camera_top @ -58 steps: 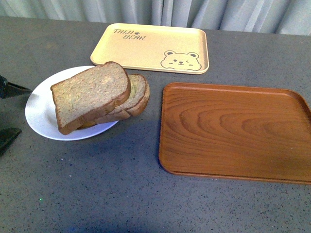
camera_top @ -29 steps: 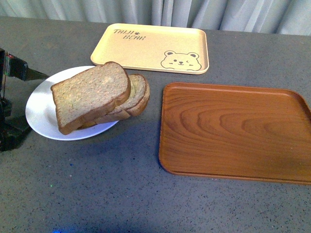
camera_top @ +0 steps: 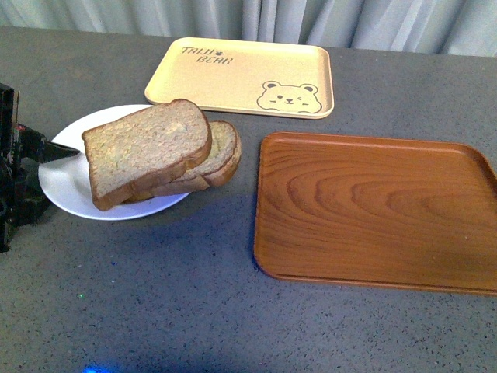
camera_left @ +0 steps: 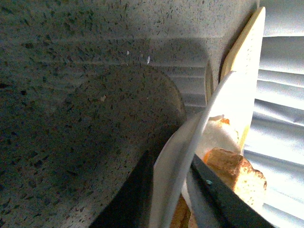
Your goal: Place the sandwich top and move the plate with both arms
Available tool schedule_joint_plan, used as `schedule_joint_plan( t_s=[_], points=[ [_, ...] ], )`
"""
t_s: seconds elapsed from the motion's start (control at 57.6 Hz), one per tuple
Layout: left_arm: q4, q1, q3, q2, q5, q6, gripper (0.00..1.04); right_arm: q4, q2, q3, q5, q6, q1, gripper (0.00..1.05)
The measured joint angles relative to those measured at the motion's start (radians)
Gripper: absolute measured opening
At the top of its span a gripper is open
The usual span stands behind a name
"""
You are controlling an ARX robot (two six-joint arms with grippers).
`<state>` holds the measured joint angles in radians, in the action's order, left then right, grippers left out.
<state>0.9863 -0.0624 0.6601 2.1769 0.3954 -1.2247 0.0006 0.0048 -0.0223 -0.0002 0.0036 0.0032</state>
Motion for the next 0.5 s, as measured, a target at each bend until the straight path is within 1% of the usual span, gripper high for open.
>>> schedule_joint_plan(
  t_s=[0.069, 0.104, 0.295, 0.504],
  points=[
    [0.016, 0.000, -0.008, 0.000, 0.008, 0.002, 0.04, 0.000, 0.000, 0.000, 0.000, 0.000, 0.000, 0.96],
    [0.024, 0.000, -0.012, 0.000, 0.015, 0.004, 0.02, 0.000, 0.000, 0.000, 0.000, 0.000, 0.000, 0.96],
    [0.040, -0.001, -0.048, -0.018, 0.026, -0.026, 0.02, 0.000, 0.000, 0.000, 0.000, 0.000, 0.000, 0.96],
    [-0.002, 0.016, -0.061, -0.100, 0.032, -0.021, 0.02, 0.000, 0.000, 0.000, 0.000, 0.000, 0.000, 0.96]
  ],
)
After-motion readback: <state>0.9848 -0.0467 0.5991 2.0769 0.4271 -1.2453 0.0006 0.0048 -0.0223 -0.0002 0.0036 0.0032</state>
